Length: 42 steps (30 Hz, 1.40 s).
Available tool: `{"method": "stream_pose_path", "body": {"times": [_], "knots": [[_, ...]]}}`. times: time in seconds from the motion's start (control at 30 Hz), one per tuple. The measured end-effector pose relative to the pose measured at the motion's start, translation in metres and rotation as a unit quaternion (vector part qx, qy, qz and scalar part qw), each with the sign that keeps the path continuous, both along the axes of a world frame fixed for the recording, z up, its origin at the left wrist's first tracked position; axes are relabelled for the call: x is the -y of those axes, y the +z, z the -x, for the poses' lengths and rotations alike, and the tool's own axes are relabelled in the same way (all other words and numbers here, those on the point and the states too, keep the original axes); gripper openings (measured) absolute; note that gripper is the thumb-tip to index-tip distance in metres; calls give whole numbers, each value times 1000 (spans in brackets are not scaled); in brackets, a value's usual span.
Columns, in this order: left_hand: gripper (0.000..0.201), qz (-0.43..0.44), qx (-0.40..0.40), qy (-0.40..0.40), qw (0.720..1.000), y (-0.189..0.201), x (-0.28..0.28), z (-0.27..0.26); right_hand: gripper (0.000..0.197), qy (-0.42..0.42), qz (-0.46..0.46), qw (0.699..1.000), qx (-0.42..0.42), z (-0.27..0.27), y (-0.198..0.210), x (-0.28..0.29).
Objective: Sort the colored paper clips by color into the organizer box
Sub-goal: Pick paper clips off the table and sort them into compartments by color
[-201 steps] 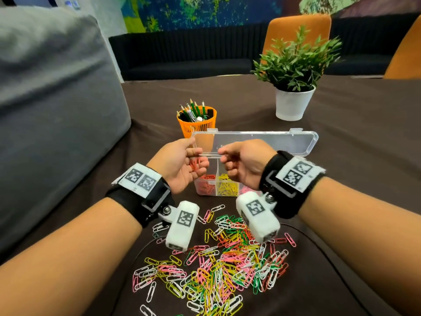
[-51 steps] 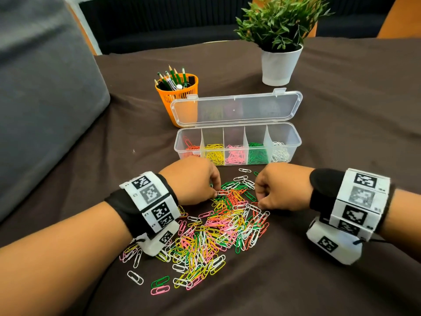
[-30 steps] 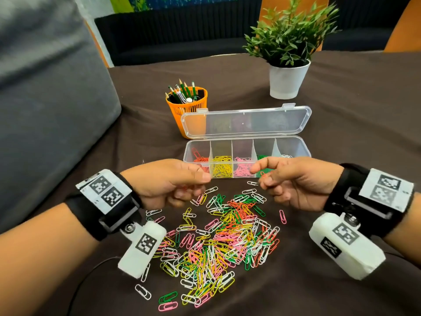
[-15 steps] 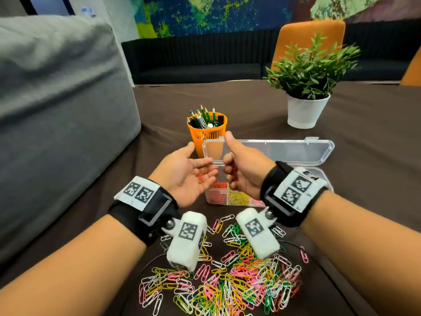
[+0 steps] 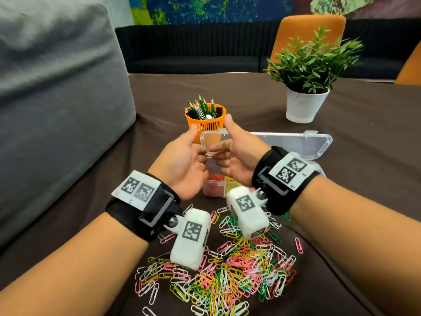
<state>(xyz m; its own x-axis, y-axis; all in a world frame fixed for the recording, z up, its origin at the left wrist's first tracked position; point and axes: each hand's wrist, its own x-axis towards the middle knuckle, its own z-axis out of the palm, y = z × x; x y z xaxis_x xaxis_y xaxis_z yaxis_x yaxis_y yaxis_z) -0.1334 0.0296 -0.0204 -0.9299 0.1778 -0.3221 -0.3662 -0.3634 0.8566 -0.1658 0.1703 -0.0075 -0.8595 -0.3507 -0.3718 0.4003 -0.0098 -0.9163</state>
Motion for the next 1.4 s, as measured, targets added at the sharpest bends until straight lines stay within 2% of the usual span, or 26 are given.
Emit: {"method": "stream_pose_path", "body": {"times": [0.07, 0.13, 0.17, 0.23, 0.3, 0.33, 0.37, 0.47, 0.5, 0.57, 0.67, 0.73, 0.77, 0.83, 0.9, 0.97, 1.03, 1.07, 1.1, 1.13, 1.17, 1.2, 1.27, 1.33, 1.37, 1.4], "knots": [[64, 47, -37, 13, 998, 2, -2, -10, 44, 49, -29, 997, -49, -11, 7, -20], [38, 122, -84, -1, 989, 8, -6, -26, 11, 122, -123, 976, -133, -22, 10, -48], [30, 157, -104, -22, 982, 11, -9, -34, 6, 166, -187, 952, -177, -27, 9, -63], [21, 250, -138, -96, 954, 11, -17, -46, 10, 254, -334, 874, -246, -38, 3, -86], [18, 390, -174, -198, 882, 4, -28, -48, 10, 310, -459, 783, -282, -50, -9, -97], [16, 451, -186, -244, 838, -1, -35, -47, 9, 322, -503, 747, -292, -56, -15, -99], [14, 500, -192, -281, 796, -6, -44, -46, 11, 323, -531, 723, -303, -61, -21, -100], [13, 644, -237, -327, 649, -19, -64, -43, 14, 295, -552, 703, -336, -70, -33, -100], [13, 674, -256, -328, 610, -22, -68, -43, 16, 293, -555, 700, -340, -71, -36, -99], [13, 699, -279, -329, 571, -25, -72, -43, 23, 298, -562, 693, -341, -71, -39, -100], [13, 705, -293, -326, 558, -28, -70, -42, 22, 296, -555, 690, -359, -70, -42, -101], [11, 699, -299, -328, 560, -31, -67, -42, 20, 292, -548, 692, -369, -70, -43, -105], [11, 693, -297, -324, 572, -32, -64, -41, 18, 288, -542, 699, -368, -70, -42, -107], [11, 670, -273, -306, 619, -32, -59, -41, 11, 272, -529, 714, -369, -67, -41, -114], [14, 619, -237, -281, 694, -29, -51, -38, 8, 248, -525, 729, -363, -62, -37, -122], [14, 536, -184, -268, 779, -25, -43, -37, 13, 219, -491, 776, -330, -58, -36, -127], [15, 428, -133, -257, 856, -23, -35, -37, 25, 201, -400, 855, -262, -59, -34, -127], [18, 377, -112, -249, 885, -24, -32, -37, 24, 191, -351, 889, -224, -61, -34, -125], [22, 341, -96, -243, 903, -24, -30, -37, 22, 182, -321, 909, -196, -63, -34, -122], [26, 316, -84, -238, 914, -24, -28, -37, 19, 178, -312, 915, -186, -65, -35, -118], [25, 305, -74, -233, 920, -24, -26, -37, 15, 182, -326, 907, -197, -67, -36, -114], [21, 299, -61, -227, 925, -23, -26, -38, 9, 194, -360, 884, -226, -68, -37, -109], [18, 286, -19, -211, 934, -21, -27, -41, 6, 243, -447, 804, -307, -70, -42, -100], [7, 275, 18, -191, 942, -21, -32, -43, 9, 282, -516, 726, -357, -74, -47, -93], [7, 284, 14, -185, 941, -22, -34, -43, 11, 287, -536, 704, -367, -74, -50, -90], [10, 323, -12, -183, 928, -24, -36, -42, 12, 287, -547, 695, -369, -74, -51, -88]]}}
